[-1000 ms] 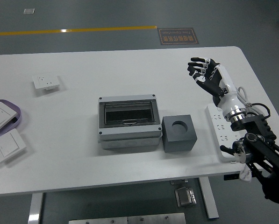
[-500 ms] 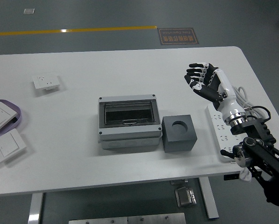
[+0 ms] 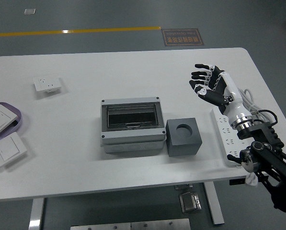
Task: Pick up the cylinder from the cube,place it in the box,flap close box
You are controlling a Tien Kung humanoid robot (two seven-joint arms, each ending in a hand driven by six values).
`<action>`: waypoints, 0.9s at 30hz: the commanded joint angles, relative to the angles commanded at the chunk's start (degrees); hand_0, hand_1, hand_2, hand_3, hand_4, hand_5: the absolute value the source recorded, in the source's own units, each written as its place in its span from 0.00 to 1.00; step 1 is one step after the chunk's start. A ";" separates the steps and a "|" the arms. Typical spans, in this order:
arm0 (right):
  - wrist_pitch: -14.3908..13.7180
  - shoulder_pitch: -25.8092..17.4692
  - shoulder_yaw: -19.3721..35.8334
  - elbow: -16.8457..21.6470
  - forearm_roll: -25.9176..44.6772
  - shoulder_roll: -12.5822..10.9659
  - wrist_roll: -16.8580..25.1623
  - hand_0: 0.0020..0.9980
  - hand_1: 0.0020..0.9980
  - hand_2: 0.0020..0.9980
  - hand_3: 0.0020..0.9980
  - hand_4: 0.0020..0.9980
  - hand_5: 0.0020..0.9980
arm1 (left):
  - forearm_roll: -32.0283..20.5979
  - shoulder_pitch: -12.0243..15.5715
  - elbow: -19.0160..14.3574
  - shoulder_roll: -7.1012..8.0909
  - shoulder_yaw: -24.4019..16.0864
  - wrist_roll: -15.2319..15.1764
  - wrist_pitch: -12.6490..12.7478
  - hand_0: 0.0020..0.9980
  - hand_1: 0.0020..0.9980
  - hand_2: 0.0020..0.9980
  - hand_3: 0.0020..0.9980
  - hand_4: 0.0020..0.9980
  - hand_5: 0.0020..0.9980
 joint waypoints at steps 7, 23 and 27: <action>-0.44 -0.11 -0.09 0.03 0.86 0.04 0.80 0.69 0.67 0.66 0.70 0.84 0.07 | 0.02 0.05 0.01 -0.05 -0.06 0.05 -0.08 0.61 0.63 0.64 0.67 0.72 0.22; -0.75 -0.36 -0.11 1.15 4.09 -0.28 1.77 0.66 0.65 0.60 0.60 0.66 0.03 | -0.04 0.27 0.20 -0.32 -0.14 0.21 -0.38 0.61 0.64 0.66 0.69 0.73 0.24; -0.38 -0.44 0.06 1.24 4.44 -0.39 1.60 0.65 0.64 0.58 0.59 0.55 0.02 | -0.05 0.29 0.28 -0.31 -0.17 0.27 -0.45 0.61 0.64 0.66 0.69 0.74 0.24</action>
